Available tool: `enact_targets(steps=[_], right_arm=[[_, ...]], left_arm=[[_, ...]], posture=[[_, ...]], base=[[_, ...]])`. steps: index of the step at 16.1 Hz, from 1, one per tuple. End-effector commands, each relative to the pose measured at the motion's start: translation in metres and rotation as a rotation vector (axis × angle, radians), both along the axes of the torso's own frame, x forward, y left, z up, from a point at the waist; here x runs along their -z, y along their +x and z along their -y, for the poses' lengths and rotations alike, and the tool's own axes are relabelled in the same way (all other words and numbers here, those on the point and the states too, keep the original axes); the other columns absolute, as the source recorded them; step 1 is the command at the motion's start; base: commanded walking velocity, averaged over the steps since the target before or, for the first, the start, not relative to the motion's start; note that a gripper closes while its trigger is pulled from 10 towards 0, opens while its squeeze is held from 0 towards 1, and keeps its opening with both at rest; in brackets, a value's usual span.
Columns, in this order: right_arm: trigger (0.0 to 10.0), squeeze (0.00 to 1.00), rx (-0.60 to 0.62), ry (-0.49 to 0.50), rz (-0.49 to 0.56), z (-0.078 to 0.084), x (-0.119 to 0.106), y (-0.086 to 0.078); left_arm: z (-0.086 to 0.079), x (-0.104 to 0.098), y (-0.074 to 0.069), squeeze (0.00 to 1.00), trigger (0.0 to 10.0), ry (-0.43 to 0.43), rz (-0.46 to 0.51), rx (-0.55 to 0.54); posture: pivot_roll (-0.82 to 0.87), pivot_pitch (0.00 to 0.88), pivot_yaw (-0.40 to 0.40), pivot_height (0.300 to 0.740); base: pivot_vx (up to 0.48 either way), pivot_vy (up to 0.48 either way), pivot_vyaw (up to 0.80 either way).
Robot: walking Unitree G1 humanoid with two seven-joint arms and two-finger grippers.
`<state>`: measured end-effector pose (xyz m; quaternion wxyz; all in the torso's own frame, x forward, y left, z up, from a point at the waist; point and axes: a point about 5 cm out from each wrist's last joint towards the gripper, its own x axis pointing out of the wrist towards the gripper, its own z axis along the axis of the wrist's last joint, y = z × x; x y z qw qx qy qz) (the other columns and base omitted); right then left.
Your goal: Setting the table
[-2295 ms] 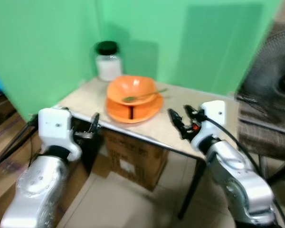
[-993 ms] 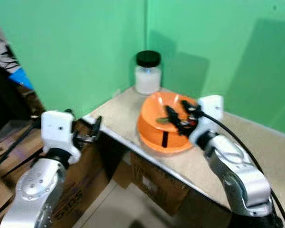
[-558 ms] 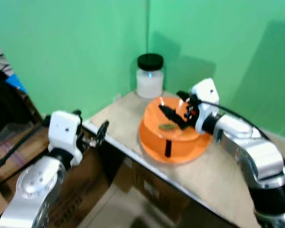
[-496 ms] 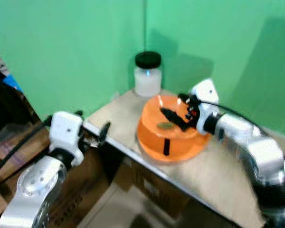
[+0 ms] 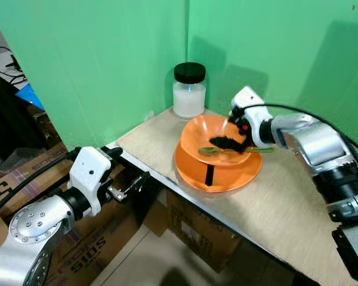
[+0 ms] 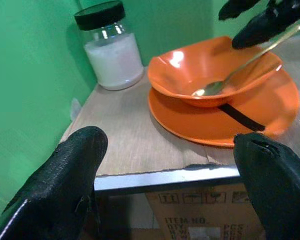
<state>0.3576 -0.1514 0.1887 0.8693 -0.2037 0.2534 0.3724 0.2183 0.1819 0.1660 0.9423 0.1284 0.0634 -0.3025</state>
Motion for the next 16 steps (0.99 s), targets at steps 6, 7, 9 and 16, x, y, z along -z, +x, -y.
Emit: enact_targets(steps=[6,7,9,16], right_arm=[[10.0,0.00,-0.036,-0.056,-0.017,-0.0024,-0.0140,0.0086],[10.0,0.00,-0.036,-0.056,-0.017,-0.0024,-0.0140,0.0086],[10.0,0.00,-0.036,-0.056,-0.017,-0.0024,-0.0140,0.0086],[10.0,0.00,-0.036,-0.056,-0.017,-0.0024,-0.0140,0.0086]], left_arm=[[0.0036,0.0011,0.0004,0.00,10.0,0.004,-0.017,0.046],[0.0036,0.0011,0.0004,0.00,10.0,0.004,-0.017,0.046],[0.0036,0.0011,0.0004,0.00,10.0,0.004,-0.017,0.046],[0.0036,0.0011,0.0004,0.00,10.0,0.004,-0.017,0.046]], posture=[[-0.04,0.000,0.046,0.740],[-0.04,0.000,0.046,0.740],[-0.04,0.000,0.046,0.740],[-0.04,0.000,0.046,0.740]], base=[[0.000,0.000,0.00],[0.000,0.000,0.00],[0.000,0.000,0.00],[0.000,0.000,0.00]])
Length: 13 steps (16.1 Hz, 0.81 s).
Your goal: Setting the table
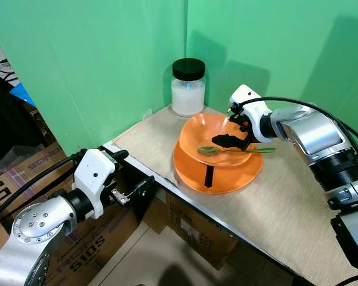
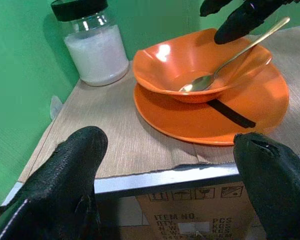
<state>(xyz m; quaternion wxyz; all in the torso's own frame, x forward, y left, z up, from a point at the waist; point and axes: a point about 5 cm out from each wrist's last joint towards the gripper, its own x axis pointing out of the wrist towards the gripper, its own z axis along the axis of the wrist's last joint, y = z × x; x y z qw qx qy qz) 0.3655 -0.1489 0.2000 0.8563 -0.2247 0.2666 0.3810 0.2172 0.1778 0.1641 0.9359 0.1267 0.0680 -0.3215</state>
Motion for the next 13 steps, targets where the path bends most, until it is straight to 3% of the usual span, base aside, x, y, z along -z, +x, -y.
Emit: enact_targets(steps=[1,3,4,5,10,13], right_arm=[[10.0,0.00,-0.007,-0.009,0.000,0.000,-0.003,0.001],[10.0,0.00,-0.025,-0.018,-0.021,-0.001,-0.003,0.004],[10.0,0.00,-0.083,-0.155,-0.157,-0.008,0.013,-0.005],[10.0,0.00,-0.099,-0.207,-0.212,-0.010,0.021,-0.010],[10.0,0.00,-0.099,-0.206,-0.233,-0.012,0.023,-0.009],[10.0,0.00,-0.035,-0.211,-0.242,-0.012,0.023,-0.005]], left_arm=[[-0.001,-0.001,0.002,0.00,10.0,0.005,-0.001,0.008],[0.000,-0.001,0.001,0.00,10.0,0.004,-0.004,0.019],[0.000,0.003,-0.004,0.00,10.0,0.021,-0.041,0.068],[0.001,0.004,-0.006,0.00,10.0,0.027,-0.057,0.088],[0.001,0.005,-0.006,0.00,10.0,0.025,-0.062,0.093],[0.001,0.005,-0.006,0.00,10.0,0.025,-0.064,0.099]], posture=[[-0.04,0.000,0.046,0.740],[-0.04,0.000,0.046,0.740],[-0.03,0.000,0.057,0.740],[-0.03,0.000,0.056,0.740],[-0.03,0.000,0.055,0.740],[-0.03,0.000,0.055,0.740]], base=[[0.000,0.000,0.00],[0.000,0.000,0.00],[0.000,0.000,0.00],[0.000,0.000,0.00],[0.000,0.000,0.00],[0.000,0.000,0.00]])
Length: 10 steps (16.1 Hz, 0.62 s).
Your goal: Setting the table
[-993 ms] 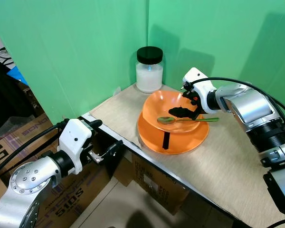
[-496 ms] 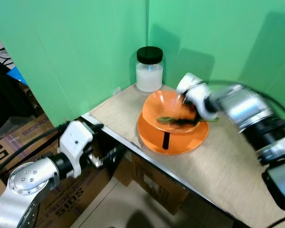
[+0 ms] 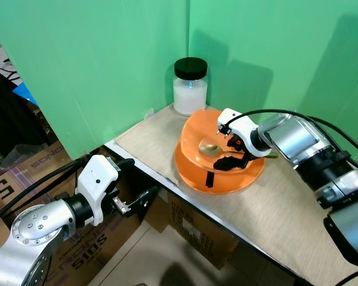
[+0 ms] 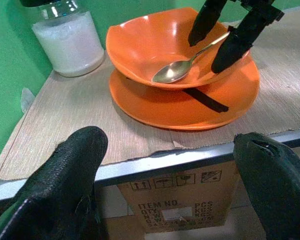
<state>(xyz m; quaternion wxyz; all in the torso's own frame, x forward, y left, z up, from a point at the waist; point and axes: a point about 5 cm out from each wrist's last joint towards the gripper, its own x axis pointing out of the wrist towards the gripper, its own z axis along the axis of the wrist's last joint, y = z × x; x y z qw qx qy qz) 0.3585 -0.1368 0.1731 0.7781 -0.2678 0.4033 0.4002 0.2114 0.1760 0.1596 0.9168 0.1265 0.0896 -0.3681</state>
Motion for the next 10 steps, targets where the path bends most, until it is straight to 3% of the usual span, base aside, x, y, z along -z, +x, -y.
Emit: enact_targets(steps=[1,3,4,6,8,10], right_arm=[[10.0,0.00,0.042,-0.012,0.010,0.0022,-0.0032,0.0045],[10.0,0.00,0.093,-0.006,0.011,0.0044,-0.0009,0.0077],[9.0,0.00,0.113,-0.004,0.013,0.0051,0.0002,0.0088],[5.0,0.00,0.132,-0.011,0.015,0.0065,0.0028,0.0105],[3.9,0.00,0.149,-0.015,0.016,0.0071,0.0049,0.0120],[0.5,0.00,0.173,-0.019,0.021,0.0084,0.0067,0.0137]], left_arm=[[-0.0010,0.0008,-0.0003,0.00,10.0,0.013,-0.009,0.007],[-0.0003,0.0009,-0.0001,0.00,10.0,0.013,-0.009,0.010],[-0.0001,0.0010,-0.0001,0.00,10.0,0.014,-0.009,0.011],[0.0001,0.0011,0.0000,0.00,10.0,0.015,-0.009,0.012],[0.0002,0.0013,-0.0004,0.00,10.0,0.014,-0.011,0.014],[0.0017,0.0014,-0.0026,0.00,10.0,0.005,-0.018,0.030]], posture=[[-0.03,0.000,0.055,0.740],[-0.03,0.000,0.053,0.740],[-0.03,0.000,0.053,0.740],[-0.03,0.000,0.052,0.740],[-0.03,0.000,0.052,0.740],[-0.03,0.000,0.051,0.740]], base=[[0.000,0.000,0.00],[0.000,0.000,0.00],[0.000,0.000,0.00],[0.000,0.000,0.00],[0.000,0.000,0.00],[0.000,0.000,0.00]])
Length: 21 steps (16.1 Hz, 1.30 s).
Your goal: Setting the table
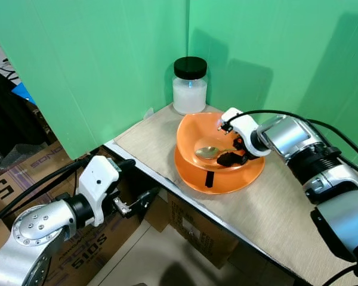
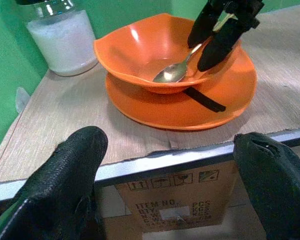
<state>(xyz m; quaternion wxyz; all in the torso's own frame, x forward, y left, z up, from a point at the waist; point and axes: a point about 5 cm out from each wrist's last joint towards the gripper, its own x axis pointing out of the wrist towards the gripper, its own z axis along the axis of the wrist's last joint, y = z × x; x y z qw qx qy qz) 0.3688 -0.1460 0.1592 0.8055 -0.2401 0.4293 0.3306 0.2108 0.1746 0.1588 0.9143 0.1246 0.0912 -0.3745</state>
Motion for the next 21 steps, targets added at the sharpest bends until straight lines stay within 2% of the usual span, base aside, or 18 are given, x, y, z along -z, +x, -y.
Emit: enact_targets(steps=[1,21], right_arm=[[0.0,0.00,0.008,-0.003,0.024,-0.0006,-0.0069,0.0037],[0.0,0.00,-0.044,-0.034,0.003,-0.0018,-0.0019,0.0033]], left_arm=[[0.0009,0.0005,-0.0023,0.00,10.0,0.005,-0.013,0.023],[0.0037,0.0003,-0.0047,0.00,10.0,-0.007,-0.030,0.068]], posture=[[-0.03,0.000,0.051,0.740],[-0.03,0.000,0.051,0.740]], base=[[0.000,0.000,0.00],[0.000,0.000,0.00]])
